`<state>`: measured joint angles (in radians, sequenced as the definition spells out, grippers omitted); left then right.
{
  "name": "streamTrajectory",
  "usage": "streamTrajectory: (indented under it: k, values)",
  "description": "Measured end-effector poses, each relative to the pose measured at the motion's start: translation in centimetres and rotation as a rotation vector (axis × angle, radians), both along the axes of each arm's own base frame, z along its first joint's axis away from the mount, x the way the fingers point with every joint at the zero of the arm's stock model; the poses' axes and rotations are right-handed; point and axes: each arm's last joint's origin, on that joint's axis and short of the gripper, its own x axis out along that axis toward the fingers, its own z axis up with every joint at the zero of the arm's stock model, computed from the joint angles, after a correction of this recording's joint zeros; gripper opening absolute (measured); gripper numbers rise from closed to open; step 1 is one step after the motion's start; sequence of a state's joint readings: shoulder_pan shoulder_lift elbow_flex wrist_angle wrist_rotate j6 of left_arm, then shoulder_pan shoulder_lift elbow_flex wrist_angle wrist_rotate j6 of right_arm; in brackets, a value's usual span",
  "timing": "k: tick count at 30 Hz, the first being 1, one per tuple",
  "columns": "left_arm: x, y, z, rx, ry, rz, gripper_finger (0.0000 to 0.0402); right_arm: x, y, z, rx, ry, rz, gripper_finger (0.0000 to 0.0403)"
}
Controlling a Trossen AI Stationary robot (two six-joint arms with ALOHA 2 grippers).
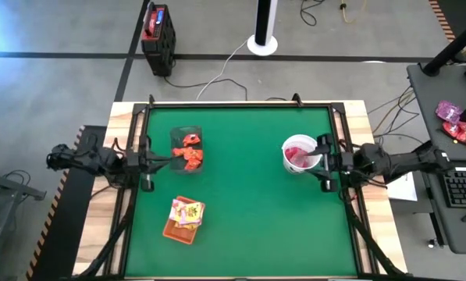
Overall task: Sort candy by brand, put in halloween buckets
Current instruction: Return to Home Position
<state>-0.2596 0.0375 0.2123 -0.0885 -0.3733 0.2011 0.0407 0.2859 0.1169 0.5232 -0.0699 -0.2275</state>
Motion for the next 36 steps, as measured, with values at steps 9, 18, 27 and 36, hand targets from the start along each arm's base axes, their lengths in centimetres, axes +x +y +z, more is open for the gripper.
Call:
streamTrajectory:
  k: [9,18,27,36]
  values:
    - [1.3,0.2,-5.0,-0.252,-0.033,0.181,0.0002,-0.7,0.4,-2.4,-0.040,-0.027,0.143,0.0210]
    - [1.3,0.2,-4.4,-0.263,-0.023,0.192,0.0002,-0.5,0.3,-2.7,0.077,0.023,0.141,0.0210]
    - [1.4,0.2,-4.0,-0.263,-0.025,0.192,0.0002,-0.3,0.3,-2.8,0.134,0.045,0.160,0.0210]
    - [1.4,0.2,-4.1,-0.261,-0.020,0.193,0.0002,-0.3,0.3,-2.8,0.134,0.045,0.160,0.0210]
